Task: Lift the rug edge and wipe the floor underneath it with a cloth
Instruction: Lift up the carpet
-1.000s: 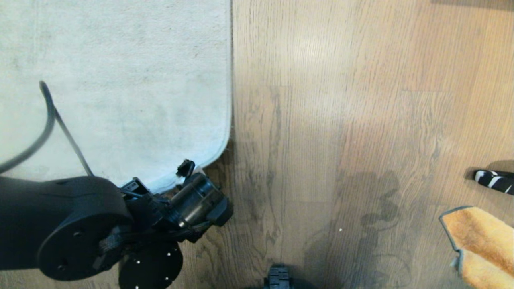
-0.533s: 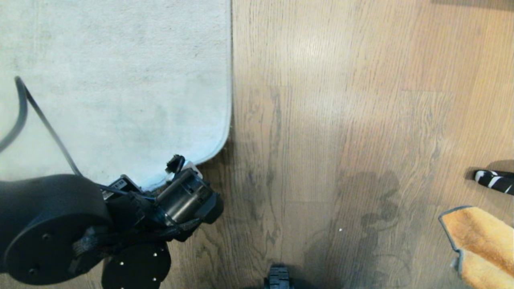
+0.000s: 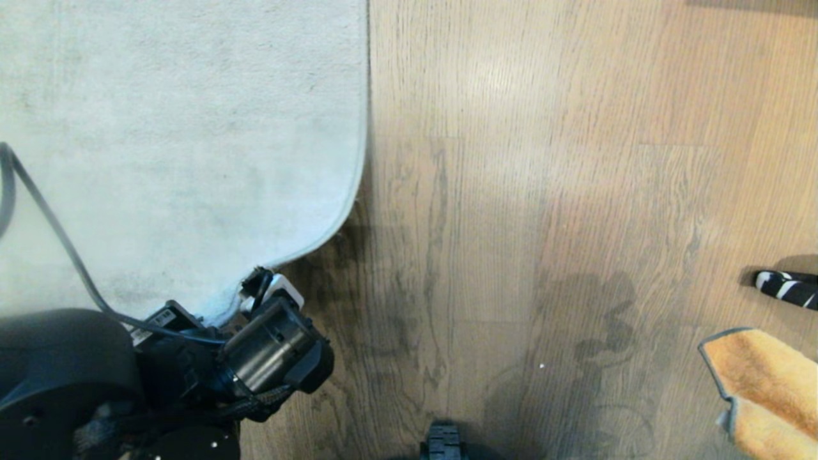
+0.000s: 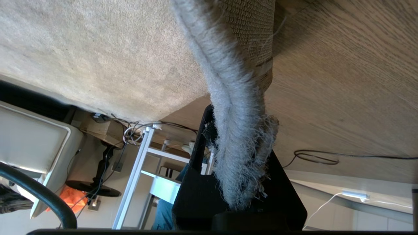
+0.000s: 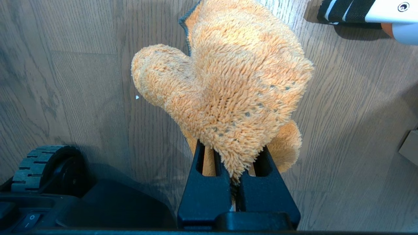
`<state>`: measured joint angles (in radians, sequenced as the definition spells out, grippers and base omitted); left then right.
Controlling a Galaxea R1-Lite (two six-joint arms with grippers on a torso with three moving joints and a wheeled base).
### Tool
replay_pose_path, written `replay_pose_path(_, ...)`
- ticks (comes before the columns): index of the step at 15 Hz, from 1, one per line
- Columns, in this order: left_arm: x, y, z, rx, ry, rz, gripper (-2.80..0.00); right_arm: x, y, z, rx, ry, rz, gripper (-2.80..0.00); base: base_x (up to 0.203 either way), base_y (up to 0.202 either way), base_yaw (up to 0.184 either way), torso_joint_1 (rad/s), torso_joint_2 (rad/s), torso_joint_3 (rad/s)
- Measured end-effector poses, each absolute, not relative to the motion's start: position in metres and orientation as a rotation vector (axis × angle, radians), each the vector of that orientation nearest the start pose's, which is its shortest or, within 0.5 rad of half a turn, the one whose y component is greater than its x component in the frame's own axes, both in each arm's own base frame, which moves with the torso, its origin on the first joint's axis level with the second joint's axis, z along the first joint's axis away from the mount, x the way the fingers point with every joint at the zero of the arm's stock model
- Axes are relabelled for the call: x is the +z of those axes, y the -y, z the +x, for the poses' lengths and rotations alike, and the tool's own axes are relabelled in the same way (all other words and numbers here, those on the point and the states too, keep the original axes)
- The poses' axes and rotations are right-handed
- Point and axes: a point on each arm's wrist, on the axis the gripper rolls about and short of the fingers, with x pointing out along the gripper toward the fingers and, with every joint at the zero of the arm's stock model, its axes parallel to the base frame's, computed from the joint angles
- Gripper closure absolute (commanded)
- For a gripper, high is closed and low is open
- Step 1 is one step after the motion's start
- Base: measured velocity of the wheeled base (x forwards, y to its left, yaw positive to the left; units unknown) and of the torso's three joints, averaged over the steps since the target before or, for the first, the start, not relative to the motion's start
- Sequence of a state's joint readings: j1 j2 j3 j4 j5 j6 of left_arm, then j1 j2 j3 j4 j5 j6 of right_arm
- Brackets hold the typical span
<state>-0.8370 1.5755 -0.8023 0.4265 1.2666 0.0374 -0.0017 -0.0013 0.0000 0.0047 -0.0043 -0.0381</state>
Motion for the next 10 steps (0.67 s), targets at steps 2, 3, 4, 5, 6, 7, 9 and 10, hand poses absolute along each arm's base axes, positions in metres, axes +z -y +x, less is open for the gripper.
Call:
replay_pose_path(2, 0.1524, 0.1399, 0.1556, 0.369, -0.606, 1.079, 0.0, 0.0749, 0.0001, -0.0229, -0.006, -0.004, -0.038, 0.0, 0.0, 0.0, 0.0, 0.0, 0.0, 0.0)
replay_pose_path(3, 0.1527, 0.1392, 0.1549, 0.369, -0.606, 1.079, 0.0, 0.075, 0.0001, -0.0229, -0.006, -0.004, -0.038, 0.0, 0.0, 0.0, 0.0, 0.0, 0.0, 0.0)
replay_pose_path(4, 0.153, 0.1387, 0.1546, 0.369, -0.605, 1.077, 0.0, 0.0749, 0.0001, -0.0229, -0.006, -0.004, -0.038, 0.0, 0.0, 0.0, 0.0, 0.0, 0.0, 0.0)
replay_pose_path(5, 0.1534, 0.1385, 0.1545, 0.37, -0.604, 1.075, 0.0, 0.075, 0.0001, -0.0229, -0.006, -0.003, -0.038, 0.0, 0.0, 0.0, 0.0, 0.0, 0.0, 0.0)
replay_pose_path(6, 0.1536, 0.1384, 0.1544, 0.37, -0.604, 1.072, 0.0, 0.075, 0.0001, -0.0229, -0.006, -0.003, -0.038, 0.0, 0.0, 0.0, 0.0, 0.0, 0.0, 0.0)
replay_pose_path(7, 0.1537, 0.1383, 0.1543, 0.369, -0.604, 1.071, 0.0, 0.075, 0.0001, -0.0229, -0.006, -0.003, -0.038, 0.0, 0.0, 0.0, 0.0, 0.0, 0.0, 0.0)
replay_pose_path(9, 0.1535, 0.1384, 0.1543, 0.356, -0.611, 1.066, 0.0, 0.075, 0.0001, -0.0229, -0.006, -0.004, -0.037, 0.0, 0.0, 0.0, 0.0, 0.0, 0.0, 0.0)
replay_pose_path(10, 0.1535, 0.1386, 0.1544, 0.349, -0.614, 1.062, 0.0, 0.075, 0.0001, -0.0229, -0.006, -0.004, -0.038, 0.0, 0.0, 0.0, 0.0, 0.0, 0.0, 0.0)
